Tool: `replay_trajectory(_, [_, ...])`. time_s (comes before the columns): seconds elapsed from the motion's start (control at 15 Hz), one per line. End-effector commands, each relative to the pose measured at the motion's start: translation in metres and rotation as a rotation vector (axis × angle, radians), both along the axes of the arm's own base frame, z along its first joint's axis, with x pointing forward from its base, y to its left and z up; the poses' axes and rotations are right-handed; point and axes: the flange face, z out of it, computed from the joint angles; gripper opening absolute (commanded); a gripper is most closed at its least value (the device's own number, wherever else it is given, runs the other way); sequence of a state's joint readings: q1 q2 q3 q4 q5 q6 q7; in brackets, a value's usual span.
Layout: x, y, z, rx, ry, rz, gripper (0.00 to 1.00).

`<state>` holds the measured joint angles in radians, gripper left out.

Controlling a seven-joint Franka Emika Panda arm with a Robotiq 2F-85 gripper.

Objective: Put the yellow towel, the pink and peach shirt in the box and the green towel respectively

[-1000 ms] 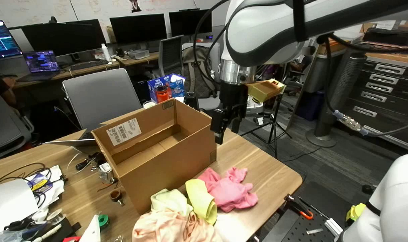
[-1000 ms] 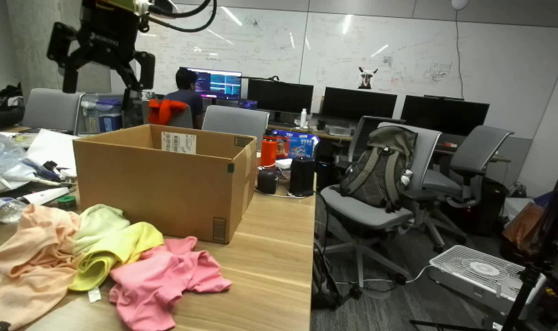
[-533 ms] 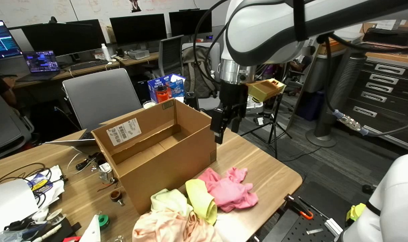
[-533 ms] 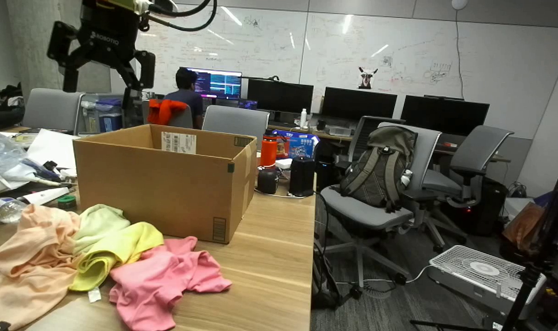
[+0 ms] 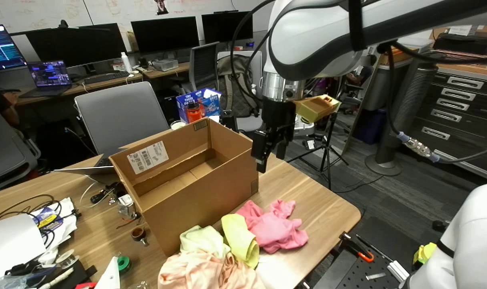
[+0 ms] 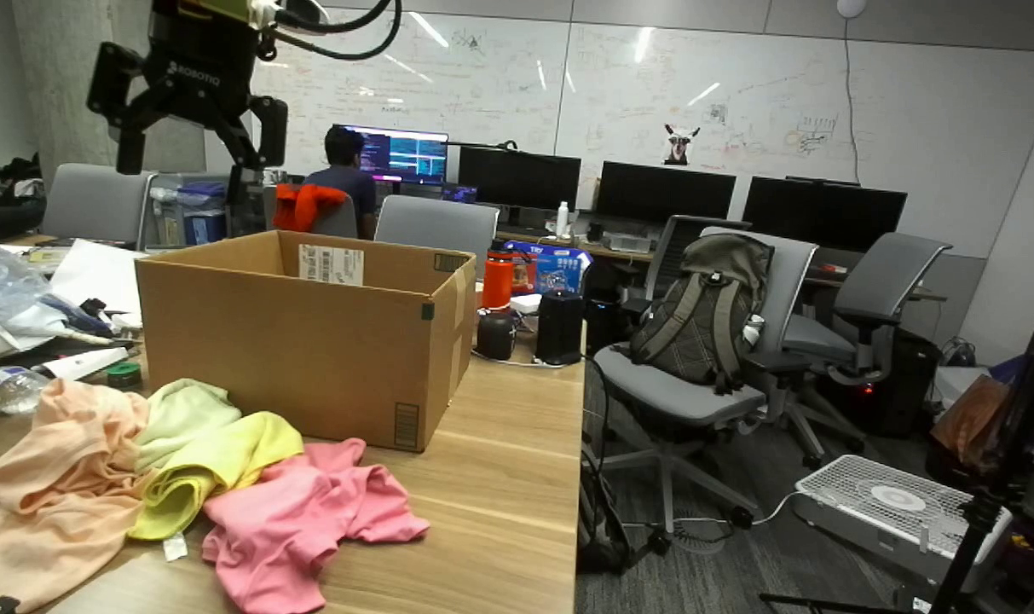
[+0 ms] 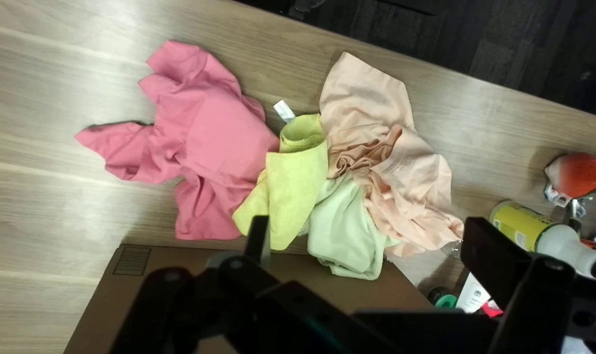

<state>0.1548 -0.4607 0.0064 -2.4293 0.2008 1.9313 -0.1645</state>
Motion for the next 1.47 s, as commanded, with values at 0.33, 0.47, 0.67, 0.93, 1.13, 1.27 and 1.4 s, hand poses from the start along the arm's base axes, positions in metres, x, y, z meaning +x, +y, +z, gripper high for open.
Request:
replay_trajectory(0.33, [0.040, 0.054, -0.078, -0.118, 0.003, 0.093, 1.00])
replay_trajectory(0.47, [0.050, 0.064, -0.103, -0.148, 0.020, 0.102, 1.00])
replay_trajectory(0.67, [0.067, 0.071, -0.130, -0.195, 0.036, 0.100, 1.00])
replay_trajectory(0.93, [0.091, 0.068, -0.150, -0.221, 0.028, 0.038, 1.00])
replay_trajectory(1.13, [0.100, 0.064, -0.165, -0.224, 0.018, -0.029, 1.00])
replay_trajectory(1.27, [0.100, 0.061, -0.172, -0.226, 0.014, -0.074, 1.00])
replay_trajectory(1.4, [0.097, 0.058, -0.177, -0.221, 0.023, -0.122, 1.00])
